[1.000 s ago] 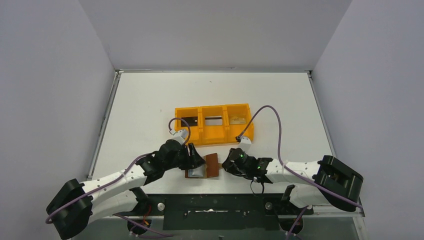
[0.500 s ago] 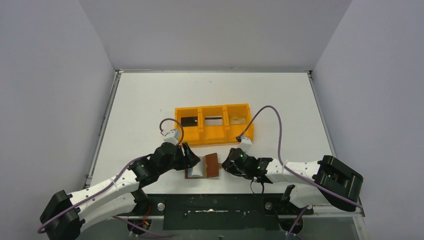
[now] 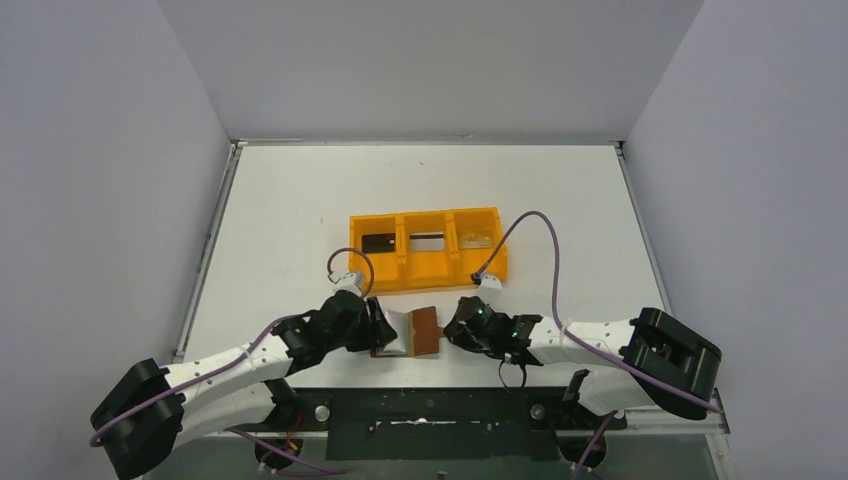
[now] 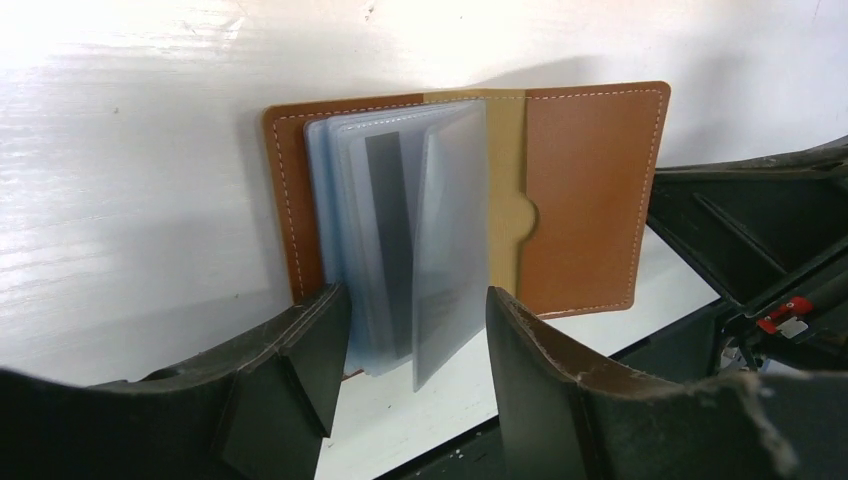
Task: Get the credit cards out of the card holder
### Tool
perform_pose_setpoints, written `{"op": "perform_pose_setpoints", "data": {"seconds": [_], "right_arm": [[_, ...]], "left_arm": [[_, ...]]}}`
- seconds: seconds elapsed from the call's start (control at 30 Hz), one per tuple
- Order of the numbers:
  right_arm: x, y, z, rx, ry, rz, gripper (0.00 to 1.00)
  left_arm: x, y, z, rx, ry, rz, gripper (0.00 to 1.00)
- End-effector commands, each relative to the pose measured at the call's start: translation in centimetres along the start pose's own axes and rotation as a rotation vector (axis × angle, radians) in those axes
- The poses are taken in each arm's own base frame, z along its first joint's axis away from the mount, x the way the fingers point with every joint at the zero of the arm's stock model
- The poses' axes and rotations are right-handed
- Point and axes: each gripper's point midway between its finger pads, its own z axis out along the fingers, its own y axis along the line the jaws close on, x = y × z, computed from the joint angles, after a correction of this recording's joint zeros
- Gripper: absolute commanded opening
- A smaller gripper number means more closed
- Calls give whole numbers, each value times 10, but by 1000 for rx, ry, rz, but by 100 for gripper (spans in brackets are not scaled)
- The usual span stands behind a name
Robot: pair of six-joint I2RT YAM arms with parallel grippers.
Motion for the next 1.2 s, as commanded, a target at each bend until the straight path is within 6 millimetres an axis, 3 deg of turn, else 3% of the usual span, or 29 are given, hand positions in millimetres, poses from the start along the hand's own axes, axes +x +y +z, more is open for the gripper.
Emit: {"op": "perform_pose_setpoints", "data": {"seconds": [0.0,0.4,0.7,1.17], "right_arm": [[-17,16,-2,-24,-64,27,6],[-16,17,-1,-31,-61,26,6],[-17,19,-1,-35,-62,26,6],[-16,20,0,-38,-58,26,7]], "left_arm": [[-17,-36,-1,119,-42,-4,51],[-36,-37,-14,82,-115,-8,53],[-21,-43,-2,126,-46,4,53],[-17,-92,-2,358,10,55,49]]}}
